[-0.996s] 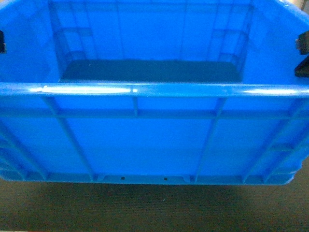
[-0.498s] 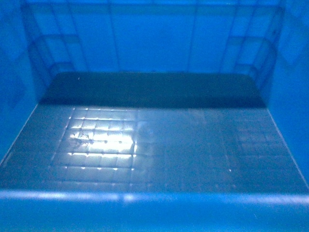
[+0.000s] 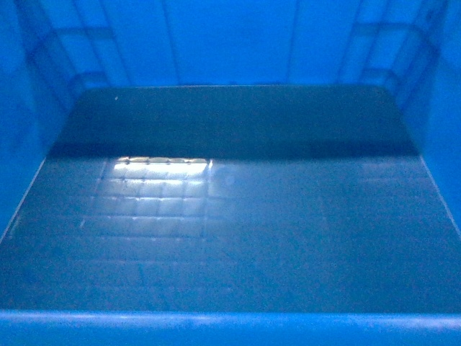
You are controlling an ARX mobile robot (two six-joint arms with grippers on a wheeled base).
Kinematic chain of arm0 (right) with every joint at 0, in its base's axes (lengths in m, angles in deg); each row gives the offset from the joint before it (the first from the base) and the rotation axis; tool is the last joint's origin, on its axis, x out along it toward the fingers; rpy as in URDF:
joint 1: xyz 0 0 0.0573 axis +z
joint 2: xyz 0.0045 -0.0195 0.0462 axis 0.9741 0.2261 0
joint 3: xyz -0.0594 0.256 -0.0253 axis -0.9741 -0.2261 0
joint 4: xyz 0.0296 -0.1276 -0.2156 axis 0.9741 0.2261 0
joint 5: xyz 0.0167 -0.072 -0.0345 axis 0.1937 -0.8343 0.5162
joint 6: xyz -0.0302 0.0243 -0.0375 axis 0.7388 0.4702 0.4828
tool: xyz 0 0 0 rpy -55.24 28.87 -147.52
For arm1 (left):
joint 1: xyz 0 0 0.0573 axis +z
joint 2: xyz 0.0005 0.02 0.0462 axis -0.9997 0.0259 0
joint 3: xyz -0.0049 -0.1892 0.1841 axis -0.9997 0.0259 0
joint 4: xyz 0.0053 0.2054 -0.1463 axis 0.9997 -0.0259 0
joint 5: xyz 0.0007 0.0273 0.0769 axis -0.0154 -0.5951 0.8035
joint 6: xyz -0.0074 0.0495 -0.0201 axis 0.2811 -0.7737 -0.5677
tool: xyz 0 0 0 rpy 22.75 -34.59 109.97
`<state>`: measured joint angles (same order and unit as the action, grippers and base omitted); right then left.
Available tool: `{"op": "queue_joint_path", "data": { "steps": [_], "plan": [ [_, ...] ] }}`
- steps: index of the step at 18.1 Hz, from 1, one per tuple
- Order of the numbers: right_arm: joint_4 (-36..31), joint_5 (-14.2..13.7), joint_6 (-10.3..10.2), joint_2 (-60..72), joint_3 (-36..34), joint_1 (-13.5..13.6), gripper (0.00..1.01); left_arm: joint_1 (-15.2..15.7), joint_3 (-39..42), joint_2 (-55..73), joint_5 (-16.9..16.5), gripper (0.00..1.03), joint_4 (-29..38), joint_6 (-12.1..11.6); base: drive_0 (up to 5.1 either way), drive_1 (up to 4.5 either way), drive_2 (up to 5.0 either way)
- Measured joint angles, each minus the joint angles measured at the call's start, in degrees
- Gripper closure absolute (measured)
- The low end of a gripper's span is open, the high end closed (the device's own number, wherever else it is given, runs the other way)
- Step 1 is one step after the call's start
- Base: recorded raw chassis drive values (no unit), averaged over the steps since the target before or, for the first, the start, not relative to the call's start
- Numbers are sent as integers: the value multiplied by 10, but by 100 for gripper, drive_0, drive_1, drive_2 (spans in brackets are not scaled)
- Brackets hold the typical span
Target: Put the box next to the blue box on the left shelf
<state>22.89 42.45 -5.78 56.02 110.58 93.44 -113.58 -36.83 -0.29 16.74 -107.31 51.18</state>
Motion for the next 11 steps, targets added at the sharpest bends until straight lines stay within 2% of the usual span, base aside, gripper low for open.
{"op": "queue_joint_path", "data": {
  "steps": [11],
  "plan": [
    [-1, 0, 0, 0, 0, 0, 68, 0, 0, 0, 0, 84, 0, -8, 0, 0, 0]
  ]
}}
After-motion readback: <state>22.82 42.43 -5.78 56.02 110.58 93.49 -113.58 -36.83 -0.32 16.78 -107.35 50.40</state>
